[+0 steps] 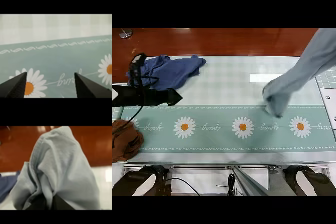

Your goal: Fold the shirts.

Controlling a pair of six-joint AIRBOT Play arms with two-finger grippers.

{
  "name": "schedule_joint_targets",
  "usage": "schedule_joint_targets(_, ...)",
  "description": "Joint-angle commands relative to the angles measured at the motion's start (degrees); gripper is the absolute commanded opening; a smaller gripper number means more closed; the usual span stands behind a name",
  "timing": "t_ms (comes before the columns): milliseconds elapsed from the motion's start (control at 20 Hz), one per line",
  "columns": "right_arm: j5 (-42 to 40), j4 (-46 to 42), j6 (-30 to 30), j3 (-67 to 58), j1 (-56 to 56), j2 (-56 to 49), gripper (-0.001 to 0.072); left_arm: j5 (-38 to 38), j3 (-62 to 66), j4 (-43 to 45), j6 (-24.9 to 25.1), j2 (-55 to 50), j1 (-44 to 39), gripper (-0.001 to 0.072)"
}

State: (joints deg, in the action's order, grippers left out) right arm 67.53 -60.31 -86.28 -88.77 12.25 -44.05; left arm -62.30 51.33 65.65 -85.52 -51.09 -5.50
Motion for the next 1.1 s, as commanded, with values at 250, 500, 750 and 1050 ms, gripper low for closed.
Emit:
schedule_joint_targets(250, 0.15, 15.78, 7.74, -9.77, -8.48, -3.02, 0.0027, 2.69, -1.84, -1.40, 1.07, 0.52, -2.01, 0.0703)
schedule_joint_targets(500, 3.39, -6.38, -0.68, -0.72, -33.57, -8.85, 0.0027, 3.37, -1.84, -1.38, 1.07, 0.52, -2.01, 0.0703)
schedule_joint_targets(750, -18.12, -3.63, -8.33, 27.32, -47.32, -17.53, 0.0027, 4.55, -1.81, 0.02, 1.14, 0.52, -2.01, 0.0703)
schedule_joint_targets(1050, -28.52, 22.69, -0.39, 30.27, -52.48, -34.82, 0.0573, 6.84, -1.84, 2.91, 4.55, -0.02, -2.01, 0.0703)
